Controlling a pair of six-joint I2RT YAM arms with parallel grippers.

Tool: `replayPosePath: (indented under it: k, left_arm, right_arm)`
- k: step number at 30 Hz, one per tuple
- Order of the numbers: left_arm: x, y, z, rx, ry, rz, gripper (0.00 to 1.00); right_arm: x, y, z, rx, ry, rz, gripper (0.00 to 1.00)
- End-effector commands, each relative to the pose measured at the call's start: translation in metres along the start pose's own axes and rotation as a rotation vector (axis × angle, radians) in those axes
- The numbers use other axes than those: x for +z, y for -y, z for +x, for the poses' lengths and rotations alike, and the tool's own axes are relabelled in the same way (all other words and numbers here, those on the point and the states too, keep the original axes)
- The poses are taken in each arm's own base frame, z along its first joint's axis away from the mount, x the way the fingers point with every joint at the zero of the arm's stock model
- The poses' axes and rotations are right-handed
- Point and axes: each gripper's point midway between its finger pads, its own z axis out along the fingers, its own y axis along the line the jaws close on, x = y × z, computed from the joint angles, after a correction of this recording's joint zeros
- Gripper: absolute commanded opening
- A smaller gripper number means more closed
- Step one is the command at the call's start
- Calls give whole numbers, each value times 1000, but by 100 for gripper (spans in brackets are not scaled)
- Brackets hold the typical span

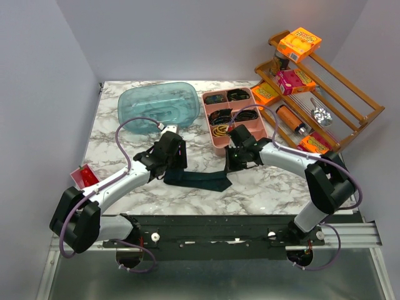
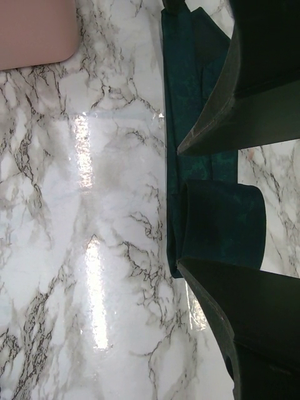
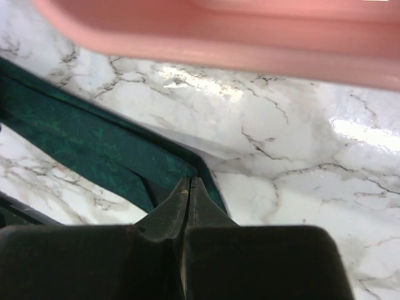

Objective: Roll the ties
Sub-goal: Roll the tie at the center of the board.

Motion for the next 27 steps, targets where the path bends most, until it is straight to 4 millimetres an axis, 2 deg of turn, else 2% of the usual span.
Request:
replayPosePath:
  k: [1,3,6,12,15,17,18,19,21,22,24,27]
  left_arm:
    - [1,-9,0,-2,13,-32,75]
    - [2,-9,0,0,9,-38,75]
    - [4,-9,2,0,4,-39,75]
    - [6,-10,2,0,-1,-45,75]
    - [6,-11,2,3,1,-52,75]
    - [7,-12,3,6,-3,-59,75]
    - [7,-13,3,5,-2,-64,75]
    - [6,-13,2,5,-1,-67,75]
    - [6,-14,1,2,2,-68,75]
    - [6,-14,3,1,2,-71,75]
    - [6,-15,4,0,0,-73,75]
    - [7,-17,6,-7,-7,-82,75]
  right_arm:
    - [-20,-1,8,-6,-5,-26,6]
    - [-24,-2,11,-13,-12,-26,6]
    - [-24,-1,25,-12,-68,-39,6]
    - [-8,10,57,4,-150,-43,7]
    - [-2,10,66,5,-176,-61,8]
    - [-1,11,66,-6,-173,-57,17]
    - [-2,12,65,-9,-165,-52,27]
    - [-6,11,62,-18,-151,-52,43]
    - [-12,13,53,-29,-112,-32,57]
    - [-18,9,46,-40,-85,-39,67]
    - [-23,8,37,-59,-50,-26,72]
    - [-29,4,28,-101,-27,0,73]
